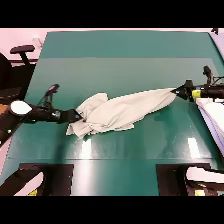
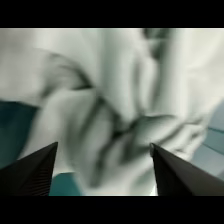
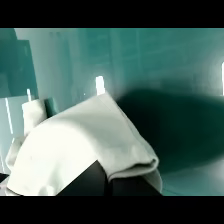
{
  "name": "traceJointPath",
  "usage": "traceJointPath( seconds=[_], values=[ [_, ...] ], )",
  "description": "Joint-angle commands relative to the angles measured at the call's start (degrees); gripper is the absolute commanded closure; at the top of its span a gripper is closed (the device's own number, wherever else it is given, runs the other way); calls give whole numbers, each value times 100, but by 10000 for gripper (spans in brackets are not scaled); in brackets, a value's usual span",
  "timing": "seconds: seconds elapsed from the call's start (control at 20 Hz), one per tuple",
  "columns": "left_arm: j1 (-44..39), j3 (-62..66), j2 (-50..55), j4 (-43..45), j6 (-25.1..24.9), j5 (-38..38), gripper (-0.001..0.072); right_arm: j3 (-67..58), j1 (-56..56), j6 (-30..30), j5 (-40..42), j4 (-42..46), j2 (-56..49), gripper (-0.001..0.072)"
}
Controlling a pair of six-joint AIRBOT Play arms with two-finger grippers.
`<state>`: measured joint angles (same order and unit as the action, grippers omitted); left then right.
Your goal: Fold the shirts.
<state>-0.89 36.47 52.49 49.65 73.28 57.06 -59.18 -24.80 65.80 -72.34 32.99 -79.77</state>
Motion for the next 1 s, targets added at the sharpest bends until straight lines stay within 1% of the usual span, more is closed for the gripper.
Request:
traceJointPath(
  seconds=[0.0, 0.15, 0.25, 0.35, 0.45, 0.6, 0.8, 0.95],
  values=[
    [835, 20, -13, 533, 13, -101, 25, -205, -127, -37, -133, 4, 0, 694],
    [914, 20, 343, 518, 17, -557, 27, -249, 140, -57, 0, 13, -2, 694],
    [909, 20, 874, 376, -79, -540, 26, -247, 341, -98, 74, 13, -2, 694],
    [909, 20, 1335, 22, -509, -542, 27, -247, 501, -96, 162, 13, -2, 694],
    [909, 31, 1604, -592, -1010, -584, 26, -247, 592, -96, 190, 13, -2, 694],
    [909, 44, 1867, -1255, -1268, -564, 27, -247, 656, -94, 229, 9, -2, 694],
    [909, 50, 2140, -1482, -1399, -505, 27, -247, 656, -92, 229, 7, -2, 694],
    [909, 50, 2288, -1521, -1482, -304, 45, -247, 656, -90, 229, 4, -2, 694]
  ],
)
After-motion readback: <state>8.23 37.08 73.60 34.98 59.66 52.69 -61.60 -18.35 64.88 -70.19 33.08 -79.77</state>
